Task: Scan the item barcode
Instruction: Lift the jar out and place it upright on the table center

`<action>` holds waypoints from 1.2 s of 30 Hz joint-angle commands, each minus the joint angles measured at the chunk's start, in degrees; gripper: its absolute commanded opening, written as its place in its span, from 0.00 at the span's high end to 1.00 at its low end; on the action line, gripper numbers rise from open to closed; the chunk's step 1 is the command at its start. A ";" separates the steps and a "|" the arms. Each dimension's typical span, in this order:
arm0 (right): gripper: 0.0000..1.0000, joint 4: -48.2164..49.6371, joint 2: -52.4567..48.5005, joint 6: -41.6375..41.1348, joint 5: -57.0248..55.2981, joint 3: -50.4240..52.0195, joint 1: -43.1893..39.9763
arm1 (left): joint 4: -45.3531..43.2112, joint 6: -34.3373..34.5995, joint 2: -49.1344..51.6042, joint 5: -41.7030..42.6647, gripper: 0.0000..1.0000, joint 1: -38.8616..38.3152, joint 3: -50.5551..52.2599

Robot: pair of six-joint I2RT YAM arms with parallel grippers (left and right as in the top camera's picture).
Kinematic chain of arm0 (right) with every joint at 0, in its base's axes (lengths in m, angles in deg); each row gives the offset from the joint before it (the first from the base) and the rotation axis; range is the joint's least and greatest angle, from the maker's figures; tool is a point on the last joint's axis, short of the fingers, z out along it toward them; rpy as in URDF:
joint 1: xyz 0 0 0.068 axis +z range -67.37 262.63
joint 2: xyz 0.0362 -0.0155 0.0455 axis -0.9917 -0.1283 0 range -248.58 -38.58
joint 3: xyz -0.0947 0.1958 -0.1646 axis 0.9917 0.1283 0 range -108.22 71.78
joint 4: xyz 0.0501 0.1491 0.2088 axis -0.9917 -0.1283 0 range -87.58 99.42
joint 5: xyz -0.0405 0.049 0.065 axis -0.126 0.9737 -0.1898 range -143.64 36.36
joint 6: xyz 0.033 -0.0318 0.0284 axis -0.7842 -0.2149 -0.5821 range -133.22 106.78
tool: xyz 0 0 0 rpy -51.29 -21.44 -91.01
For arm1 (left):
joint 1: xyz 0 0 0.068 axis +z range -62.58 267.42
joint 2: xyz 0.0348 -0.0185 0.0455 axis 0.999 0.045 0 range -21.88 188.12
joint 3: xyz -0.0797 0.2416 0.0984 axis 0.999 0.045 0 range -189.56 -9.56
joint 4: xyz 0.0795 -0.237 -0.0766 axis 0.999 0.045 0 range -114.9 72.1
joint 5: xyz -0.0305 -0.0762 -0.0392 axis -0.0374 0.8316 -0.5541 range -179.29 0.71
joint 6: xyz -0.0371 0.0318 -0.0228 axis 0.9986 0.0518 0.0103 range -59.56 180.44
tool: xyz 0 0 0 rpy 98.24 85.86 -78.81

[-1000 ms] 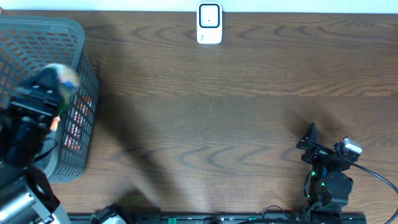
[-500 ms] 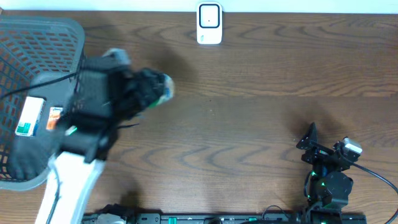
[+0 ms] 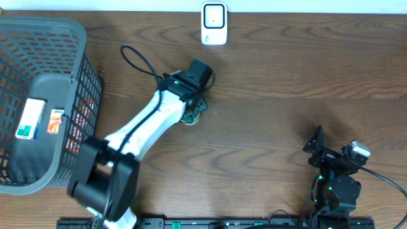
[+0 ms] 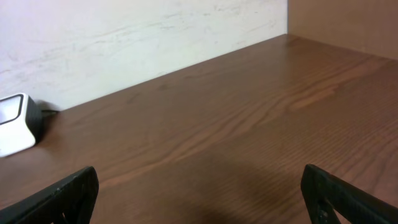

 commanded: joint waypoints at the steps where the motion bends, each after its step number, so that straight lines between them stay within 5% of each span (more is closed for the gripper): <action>1: 0.01 -0.22 0.07 0.72 -0.52 0.04 -0.35 | -1.60 2.25 3.50 -2.01 0.38 -0.20 -1.03; 10: 0.01 -0.24 0.07 0.72 -0.52 0.04 -0.35 | -2.58 14.88 7.85 -2.25 0.29 -0.17 -1.03; 13: 0.01 -0.24 0.07 0.70 -0.52 0.04 -0.35 | -2.38 25.00 7.85 -2.19 0.25 -0.20 -1.05; 16: 0.01 -0.24 0.07 0.70 -0.52 0.04 -0.35 | -2.34 27.15 6.88 -1.79 0.09 -0.24 -1.11; 23: 0.01 -0.24 0.07 0.72 -0.52 0.04 -0.35 | -0.26 19.06 -7.43 -6.03 0.05 -0.11 -1.51; 28: 0.01 -0.24 0.07 0.70 -0.52 0.04 -0.35 | 0.76 -0.59 -25.99 -13.09 0.05 1.01 -5.18; 30: 0.01 -0.24 0.07 0.70 -0.52 0.04 -0.35 | 4.02 -3.58 -30.86 -17.40 0.05 3.50 -7.32; 32: 0.01 -0.24 0.07 0.70 -0.52 0.04 -0.35 | 9.05 -3.82 -36.09 -19.74 0.05 10.10 -10.27; 36: 0.01 -0.24 0.07 0.70 -0.52 0.04 -0.35 | 14.10 -5.46 -41.35 -11.47 0.05 31.19 -14.23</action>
